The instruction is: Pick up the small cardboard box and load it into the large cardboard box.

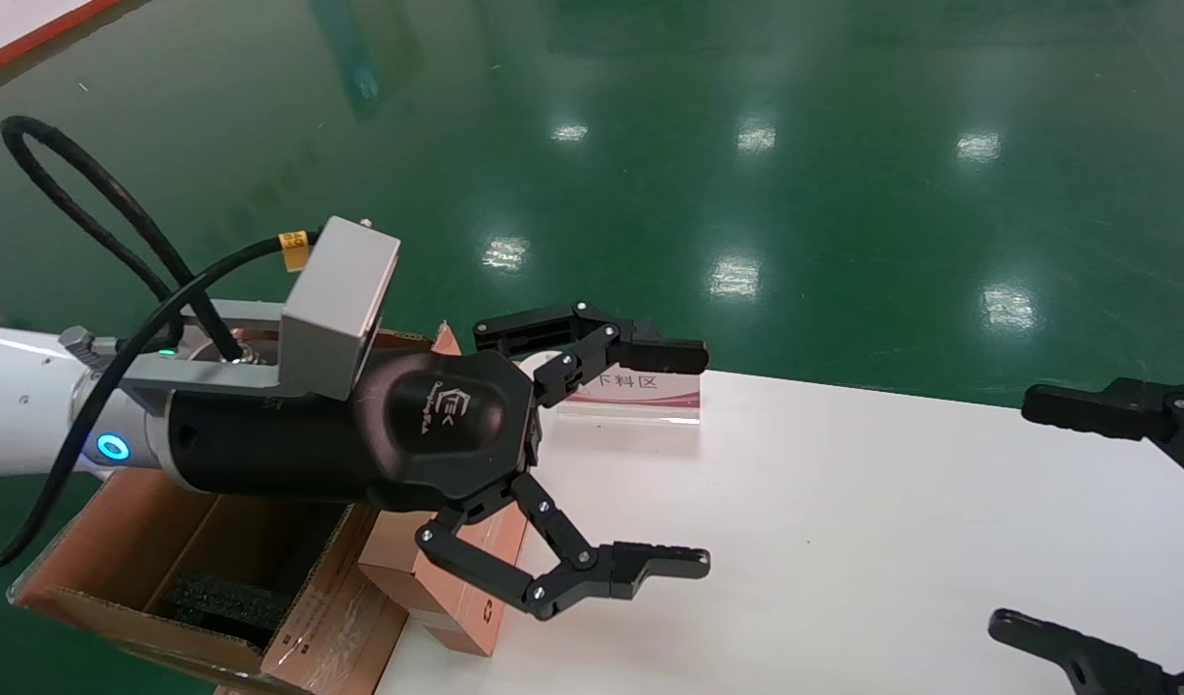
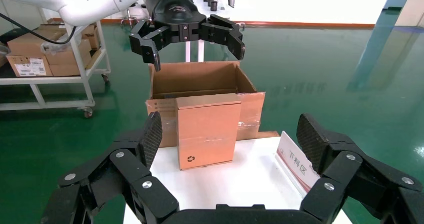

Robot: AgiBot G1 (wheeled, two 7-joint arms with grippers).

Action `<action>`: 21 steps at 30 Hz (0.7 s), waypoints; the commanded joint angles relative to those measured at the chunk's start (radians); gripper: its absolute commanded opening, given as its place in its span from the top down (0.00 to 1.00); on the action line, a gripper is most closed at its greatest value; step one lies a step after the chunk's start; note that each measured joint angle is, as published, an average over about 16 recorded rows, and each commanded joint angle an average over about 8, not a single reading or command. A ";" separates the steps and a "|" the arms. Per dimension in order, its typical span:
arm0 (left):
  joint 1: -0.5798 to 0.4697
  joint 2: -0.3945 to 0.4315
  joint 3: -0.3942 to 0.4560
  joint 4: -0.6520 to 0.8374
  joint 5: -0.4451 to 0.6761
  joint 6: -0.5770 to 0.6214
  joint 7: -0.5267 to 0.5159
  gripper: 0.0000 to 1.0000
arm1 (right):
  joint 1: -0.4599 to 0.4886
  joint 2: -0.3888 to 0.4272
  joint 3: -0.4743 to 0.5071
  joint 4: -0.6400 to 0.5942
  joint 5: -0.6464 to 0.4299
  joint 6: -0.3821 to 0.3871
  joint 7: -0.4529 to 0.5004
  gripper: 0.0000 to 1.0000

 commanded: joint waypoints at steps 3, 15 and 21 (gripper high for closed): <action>0.000 0.000 0.000 0.000 0.000 0.000 0.000 0.00 | 0.000 0.000 0.000 0.000 0.000 0.000 0.000 0.00; -0.001 -0.004 0.003 -0.001 0.007 -0.006 -0.004 0.00 | 0.000 0.000 0.000 0.000 0.000 0.000 0.000 0.00; -0.017 -0.027 0.023 -0.020 0.072 -0.034 -0.040 0.00 | 0.000 0.000 0.000 0.000 0.000 0.000 0.000 0.00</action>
